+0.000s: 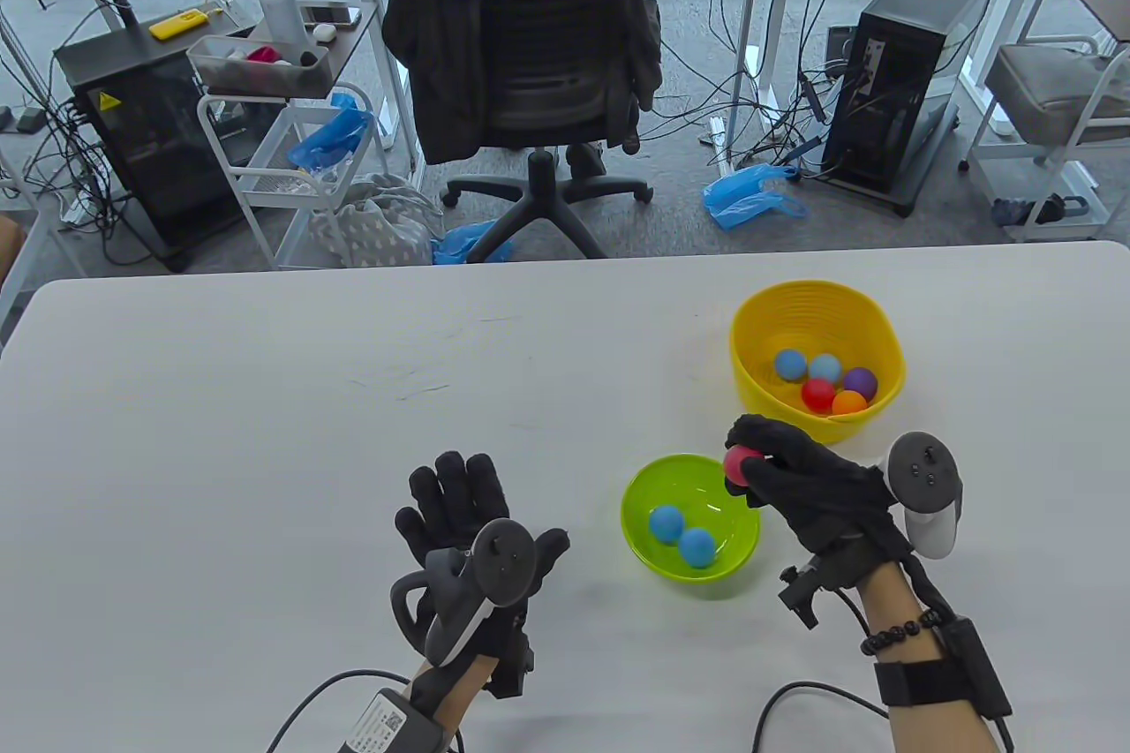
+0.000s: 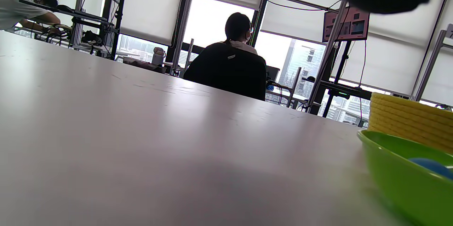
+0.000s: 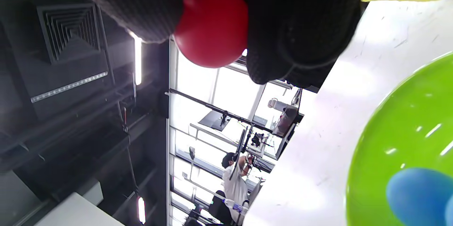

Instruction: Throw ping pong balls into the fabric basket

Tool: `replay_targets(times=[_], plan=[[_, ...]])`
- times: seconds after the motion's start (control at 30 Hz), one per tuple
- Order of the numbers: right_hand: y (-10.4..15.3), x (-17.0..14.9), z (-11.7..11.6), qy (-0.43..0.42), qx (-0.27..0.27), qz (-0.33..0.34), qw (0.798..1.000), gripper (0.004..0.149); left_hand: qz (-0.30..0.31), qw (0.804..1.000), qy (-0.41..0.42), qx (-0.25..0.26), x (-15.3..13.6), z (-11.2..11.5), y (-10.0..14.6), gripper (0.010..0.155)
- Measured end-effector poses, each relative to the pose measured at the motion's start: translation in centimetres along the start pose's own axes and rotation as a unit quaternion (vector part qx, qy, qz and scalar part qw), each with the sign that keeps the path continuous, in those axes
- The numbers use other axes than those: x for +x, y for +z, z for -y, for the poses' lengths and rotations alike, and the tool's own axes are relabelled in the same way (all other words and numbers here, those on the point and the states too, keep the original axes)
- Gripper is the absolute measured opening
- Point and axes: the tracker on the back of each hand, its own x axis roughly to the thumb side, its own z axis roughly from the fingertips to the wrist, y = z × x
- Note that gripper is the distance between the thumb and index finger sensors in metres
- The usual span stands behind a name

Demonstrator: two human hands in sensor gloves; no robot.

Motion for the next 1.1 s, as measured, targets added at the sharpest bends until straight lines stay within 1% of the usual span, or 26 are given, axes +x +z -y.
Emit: replay_targets(times=[0.13,0.27,0.33,0.4,0.47,0.53,0.6,0.67,0.73,0.77,0.93,1.03,1.1], plan=[[-0.2,-0.9,1.1,-0.067,-0.034,-0.011,0.997,0.054,-0.001,1.0,-0.004,0.004,0.0,-0.1,0.0,0.107],[-0.3,-2.0,2.1,-0.109,-0.065,-0.03,0.991,0.052,-0.004,1.0,-0.005,0.009,0.0,-0.1,0.0,0.108],[-0.4,-2.6,2.7,-0.115,-0.089,-0.042,0.988,0.052,-0.006,1.0,-0.006,0.011,0.0,-0.2,0.0,0.107],[-0.2,-3.2,3.2,-0.114,-0.126,-0.073,0.983,0.053,-0.008,1.0,-0.007,0.013,0.0,-0.2,0.0,0.108],[-0.3,-3.8,3.6,-0.106,-0.144,-0.09,0.98,0.054,-0.012,1.0,-0.006,0.016,-0.1,-0.3,0.0,0.108],[-0.4,-4.3,4.0,-0.109,-0.162,-0.111,0.975,0.058,-0.015,1.0,-0.005,0.019,-0.3,-0.4,0.0,0.107],[-0.7,-4.9,4.3,-0.121,-0.165,-0.12,0.971,0.067,-0.018,1.0,-0.006,0.021,-0.4,-0.5,0.0,0.108],[-1.1,-5.5,4.7,-0.151,-0.144,-0.124,0.97,0.078,-0.021,1.0,-0.004,0.019,-0.5,-0.4,-0.1,0.108],[-1.4,-5.9,4.9,-0.177,-0.132,-0.12,0.968,0.083,-0.022,1.0,-0.006,0.021,-0.6,-0.5,-0.1,0.108],[-1.4,-5.9,5.0,-0.186,-0.139,-0.116,0.966,0.085,-0.023,0.999,-0.005,0.021,-0.6,-0.5,-0.1,0.108],[-1.2,-5.4,5.2,-0.165,-0.158,-0.111,0.967,0.084,-0.025,1.0,-0.002,0.019,-0.8,-0.6,-0.1,0.108],[-0.9,-4.8,5.2,-0.164,-0.163,-0.099,0.968,0.08,-0.024,1.0,0.001,0.018,-0.8,-0.6,-0.1,0.108],[-0.8,-4.2,5.1,-0.146,-0.169,-0.091,0.971,0.077,-0.023,1.0,0.005,0.016,-0.8,-0.6,-0.1,0.108]])
